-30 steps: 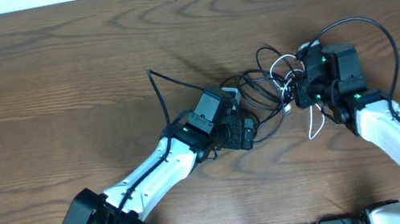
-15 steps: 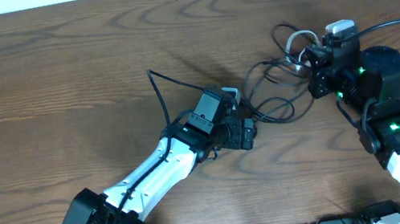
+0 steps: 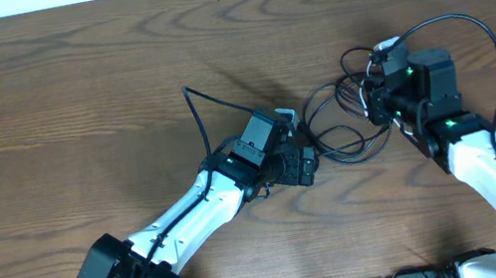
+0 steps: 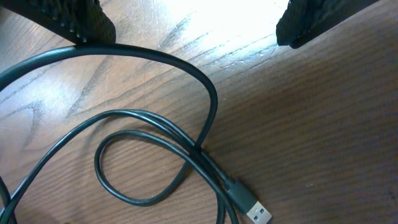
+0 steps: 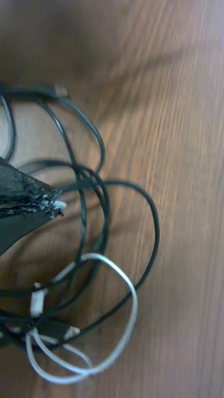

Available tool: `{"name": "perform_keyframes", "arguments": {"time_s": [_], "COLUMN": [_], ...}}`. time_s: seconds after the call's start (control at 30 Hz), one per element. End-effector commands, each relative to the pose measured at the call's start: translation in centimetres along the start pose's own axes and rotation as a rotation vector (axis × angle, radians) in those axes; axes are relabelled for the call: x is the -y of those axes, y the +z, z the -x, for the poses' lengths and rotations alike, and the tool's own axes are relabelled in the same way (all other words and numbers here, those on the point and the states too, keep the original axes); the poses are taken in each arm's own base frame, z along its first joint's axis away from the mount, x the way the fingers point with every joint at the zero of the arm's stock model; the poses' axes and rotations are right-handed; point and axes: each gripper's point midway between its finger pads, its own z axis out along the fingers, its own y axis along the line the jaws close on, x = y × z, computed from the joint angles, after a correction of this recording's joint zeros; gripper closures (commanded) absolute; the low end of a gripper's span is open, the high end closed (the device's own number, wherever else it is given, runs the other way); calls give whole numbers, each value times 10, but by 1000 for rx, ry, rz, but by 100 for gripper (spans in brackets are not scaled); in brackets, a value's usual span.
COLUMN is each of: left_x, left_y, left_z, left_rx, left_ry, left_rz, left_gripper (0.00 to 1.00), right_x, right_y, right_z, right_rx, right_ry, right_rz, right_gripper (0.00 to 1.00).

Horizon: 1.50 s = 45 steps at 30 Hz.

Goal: Untangle cables

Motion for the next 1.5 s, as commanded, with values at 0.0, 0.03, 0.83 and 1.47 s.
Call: {"name": "perform_keyframes", "arguments": {"time_s": [0.0,0.03,0.83,1.47], "left_x": [-2,-2,-2,34], "left_y": [-2,-2,-2,-10], "left_z": [2,2,2,53], "left_rx": [10,10,10,192], "left_ry": [9,9,9,-223], "left_rz": [10,10,10,-173], "left_gripper": [11,11,11,11], "right_x": [15,16,112,85], "right_y": [-3,-5,-87,-71], "right_z": [15,20,38,-28], "right_rx": [51,71,261,13], "right_ry": [-36,-38,310,573], "right_rz": [-93,-103,-737,-548], "right_gripper": [99,99,99,99]}}
